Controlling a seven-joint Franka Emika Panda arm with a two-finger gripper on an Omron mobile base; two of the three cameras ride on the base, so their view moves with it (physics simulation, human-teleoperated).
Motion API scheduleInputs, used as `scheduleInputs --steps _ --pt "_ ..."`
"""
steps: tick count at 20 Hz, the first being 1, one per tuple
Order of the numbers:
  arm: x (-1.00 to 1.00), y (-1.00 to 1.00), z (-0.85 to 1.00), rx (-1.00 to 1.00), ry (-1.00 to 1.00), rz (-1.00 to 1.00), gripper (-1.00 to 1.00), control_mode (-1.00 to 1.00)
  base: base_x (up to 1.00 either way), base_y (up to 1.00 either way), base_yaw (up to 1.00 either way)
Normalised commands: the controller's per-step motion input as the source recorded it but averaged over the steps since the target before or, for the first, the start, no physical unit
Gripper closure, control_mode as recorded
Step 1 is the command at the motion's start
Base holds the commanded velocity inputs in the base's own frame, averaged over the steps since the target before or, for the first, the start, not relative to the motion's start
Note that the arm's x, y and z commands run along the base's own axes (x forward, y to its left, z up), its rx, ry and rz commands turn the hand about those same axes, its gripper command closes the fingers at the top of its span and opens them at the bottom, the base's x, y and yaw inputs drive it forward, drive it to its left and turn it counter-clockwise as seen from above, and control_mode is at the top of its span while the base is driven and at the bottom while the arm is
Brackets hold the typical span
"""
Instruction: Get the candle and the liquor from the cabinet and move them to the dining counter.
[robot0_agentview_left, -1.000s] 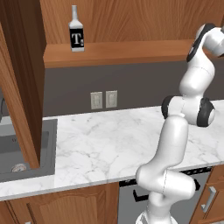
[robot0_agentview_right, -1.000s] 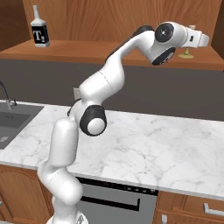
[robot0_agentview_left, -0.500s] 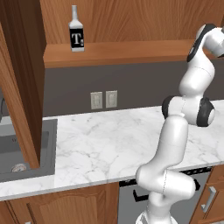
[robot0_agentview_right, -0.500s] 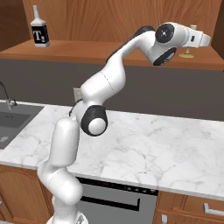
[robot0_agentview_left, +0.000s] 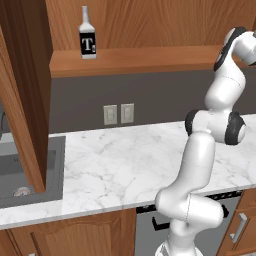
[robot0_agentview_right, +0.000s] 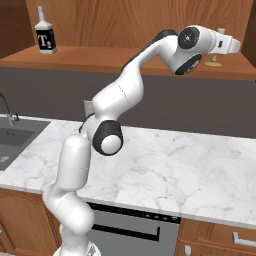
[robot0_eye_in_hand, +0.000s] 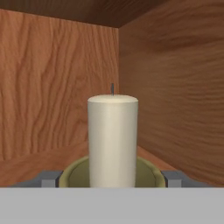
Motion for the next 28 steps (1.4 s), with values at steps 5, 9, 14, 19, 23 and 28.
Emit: scheduleInputs --steps 5,9,14,19,23,28 --pt "0.0 0.0 0.0 0.0 0.0 0.0 1.0 -1.0 0.0 0.0 0.0" --pt "0.0 0.0 0.0 0.0 0.0 0.0 1.0 -1.0 0.0 0.0 0.0" --pt "0.0 0.0 0.0 0.0 0.0 0.0 1.0 -1.0 0.0 0.0 0.0" --pt "-0.05 0.0 0.0 0.0 0.0 0.0 1.0 -1.0 0.0 0.0 0.0" --pt "-0.32 0.0 0.0 0.0 0.0 0.0 1.0 -1.0 0.0 0.0 0.0" --pt "-0.68 0.03 0.0 0.0 0.0 0.0 1.0 -1.0 0.0 0.0 0.0"
